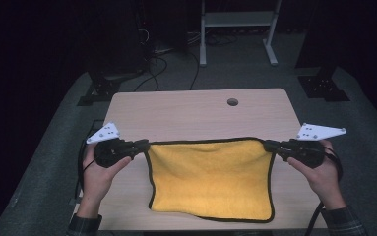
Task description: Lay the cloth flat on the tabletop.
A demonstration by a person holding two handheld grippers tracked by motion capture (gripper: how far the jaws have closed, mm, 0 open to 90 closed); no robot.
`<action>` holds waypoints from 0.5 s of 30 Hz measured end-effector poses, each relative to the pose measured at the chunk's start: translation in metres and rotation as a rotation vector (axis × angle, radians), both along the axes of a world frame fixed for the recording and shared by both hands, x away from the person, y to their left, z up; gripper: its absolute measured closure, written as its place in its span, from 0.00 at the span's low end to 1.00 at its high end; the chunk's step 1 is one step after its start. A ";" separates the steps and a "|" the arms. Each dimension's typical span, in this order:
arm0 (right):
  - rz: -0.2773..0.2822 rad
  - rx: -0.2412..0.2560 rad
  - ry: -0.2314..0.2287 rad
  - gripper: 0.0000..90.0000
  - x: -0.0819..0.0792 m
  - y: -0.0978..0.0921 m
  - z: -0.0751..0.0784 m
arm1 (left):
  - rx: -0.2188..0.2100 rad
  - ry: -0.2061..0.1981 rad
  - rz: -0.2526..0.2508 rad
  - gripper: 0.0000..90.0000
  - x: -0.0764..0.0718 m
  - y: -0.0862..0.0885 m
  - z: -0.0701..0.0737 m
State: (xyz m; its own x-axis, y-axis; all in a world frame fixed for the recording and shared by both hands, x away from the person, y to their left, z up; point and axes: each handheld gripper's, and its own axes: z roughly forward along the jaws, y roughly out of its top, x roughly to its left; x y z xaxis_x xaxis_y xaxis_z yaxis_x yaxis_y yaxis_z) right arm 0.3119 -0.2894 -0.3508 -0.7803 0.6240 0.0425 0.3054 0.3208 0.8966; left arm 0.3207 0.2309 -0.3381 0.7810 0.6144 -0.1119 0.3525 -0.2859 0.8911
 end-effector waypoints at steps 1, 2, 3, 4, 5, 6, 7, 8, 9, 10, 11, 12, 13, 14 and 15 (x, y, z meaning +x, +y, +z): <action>-0.002 -0.003 0.008 0.91 0.003 0.000 -0.004 | 0.001 0.005 0.002 0.90 0.003 0.000 -0.003; -0.005 -0.009 0.014 0.91 0.006 0.001 -0.007 | 0.001 0.011 0.004 0.90 0.006 0.000 -0.007; -0.011 -0.010 0.020 0.91 0.009 0.001 -0.010 | 0.006 0.016 0.010 0.90 0.008 -0.001 -0.009; -0.017 -0.017 0.031 0.91 0.015 0.002 -0.014 | 0.010 0.020 0.013 0.90 0.010 -0.001 -0.012; -0.017 -0.017 0.031 0.91 0.015 0.002 -0.014 | 0.010 0.024 0.015 0.90 0.012 -0.002 -0.013; -0.028 -0.020 0.034 0.91 0.022 0.003 -0.017 | 0.024 0.017 0.026 0.90 0.015 -0.002 -0.015; -0.028 -0.020 0.034 0.91 0.022 0.003 -0.017 | 0.024 0.017 0.026 0.90 0.015 -0.002 -0.015; -0.030 -0.024 0.030 0.91 0.024 0.003 -0.017 | 0.021 0.012 0.033 0.90 0.018 -0.003 -0.016; -0.038 -0.018 0.034 0.91 0.028 0.004 -0.018 | 0.019 0.010 0.039 0.90 0.021 -0.003 -0.016; -0.050 -0.022 0.035 0.91 0.037 0.005 -0.020 | 0.023 0.002 0.046 0.90 0.027 -0.004 -0.017; -0.050 -0.022 0.035 0.91 0.037 0.005 -0.020 | 0.023 0.002 0.046 0.90 0.027 -0.004 -0.017; -0.056 -0.022 0.036 0.91 0.040 0.006 -0.020 | 0.021 -0.002 0.054 0.90 0.031 -0.005 -0.019; -0.065 -0.028 0.037 0.91 0.045 0.007 -0.021 | 0.025 -0.007 0.062 0.90 0.035 -0.005 -0.020; -0.074 -0.028 0.038 0.91 0.050 0.008 -0.022 | 0.025 -0.009 0.065 0.90 0.038 -0.006 -0.020; -0.078 -0.029 0.040 0.91 0.053 0.008 -0.022 | 0.023 -0.009 0.070 0.90 0.042 -0.006 -0.021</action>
State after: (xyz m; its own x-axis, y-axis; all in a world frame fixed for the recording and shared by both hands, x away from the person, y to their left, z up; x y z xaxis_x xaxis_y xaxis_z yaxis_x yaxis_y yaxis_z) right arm 0.3647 -0.2809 -0.3733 -0.7275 0.6839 0.0540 0.3659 0.3202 0.8738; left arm 0.3630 0.2250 -0.3591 0.7367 0.6701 -0.0903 0.3645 -0.2811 0.8878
